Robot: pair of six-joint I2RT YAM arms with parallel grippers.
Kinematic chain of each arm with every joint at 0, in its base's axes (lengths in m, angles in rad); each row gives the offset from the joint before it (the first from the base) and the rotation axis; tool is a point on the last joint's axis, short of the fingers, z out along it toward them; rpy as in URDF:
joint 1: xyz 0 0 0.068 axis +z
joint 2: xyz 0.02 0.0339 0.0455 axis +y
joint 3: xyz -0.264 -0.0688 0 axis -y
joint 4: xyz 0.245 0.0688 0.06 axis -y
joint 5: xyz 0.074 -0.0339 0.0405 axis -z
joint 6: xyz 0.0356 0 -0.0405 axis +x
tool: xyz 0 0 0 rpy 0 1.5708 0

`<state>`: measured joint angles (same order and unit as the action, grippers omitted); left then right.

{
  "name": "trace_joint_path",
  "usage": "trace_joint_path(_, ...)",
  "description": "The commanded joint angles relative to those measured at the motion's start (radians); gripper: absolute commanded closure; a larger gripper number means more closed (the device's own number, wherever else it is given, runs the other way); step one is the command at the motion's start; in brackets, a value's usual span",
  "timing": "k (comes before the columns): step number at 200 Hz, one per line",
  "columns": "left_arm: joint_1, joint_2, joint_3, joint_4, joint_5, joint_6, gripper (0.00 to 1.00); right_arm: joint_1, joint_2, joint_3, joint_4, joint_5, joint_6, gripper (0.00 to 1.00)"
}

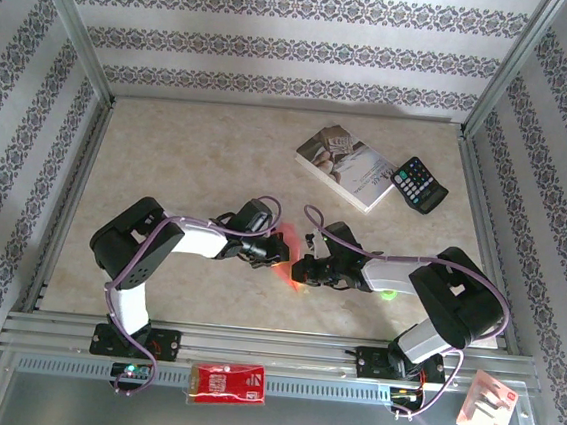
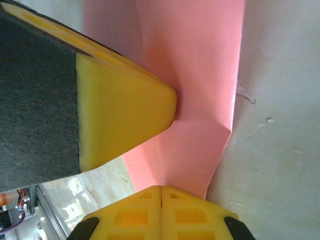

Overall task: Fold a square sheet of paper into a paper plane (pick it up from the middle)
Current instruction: Fourth fold the wing at the center of the table.

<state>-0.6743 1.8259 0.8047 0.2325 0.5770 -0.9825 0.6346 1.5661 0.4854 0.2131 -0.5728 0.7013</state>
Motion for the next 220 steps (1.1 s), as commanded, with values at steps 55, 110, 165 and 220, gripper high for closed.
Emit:
trace_joint_path(55,0.084,0.056,0.067,-0.108,-0.031,0.106,0.99,0.006,0.072,-0.050,-0.188,0.082,-0.012,1.00)
trace_joint_path(110,0.142,0.070,0.099,-0.136,-0.031,0.140,0.99,0.006,0.083,-0.047,-0.195,0.082,-0.019,1.00)
trace_joint_path(165,0.192,0.111,0.161,-0.169,-0.035,0.183,0.98,0.006,0.088,-0.042,-0.198,0.082,-0.023,1.00)
trace_joint_path(220,0.255,0.143,0.205,-0.175,-0.030,0.195,0.98,0.006,0.082,-0.043,-0.201,0.083,-0.024,1.00)
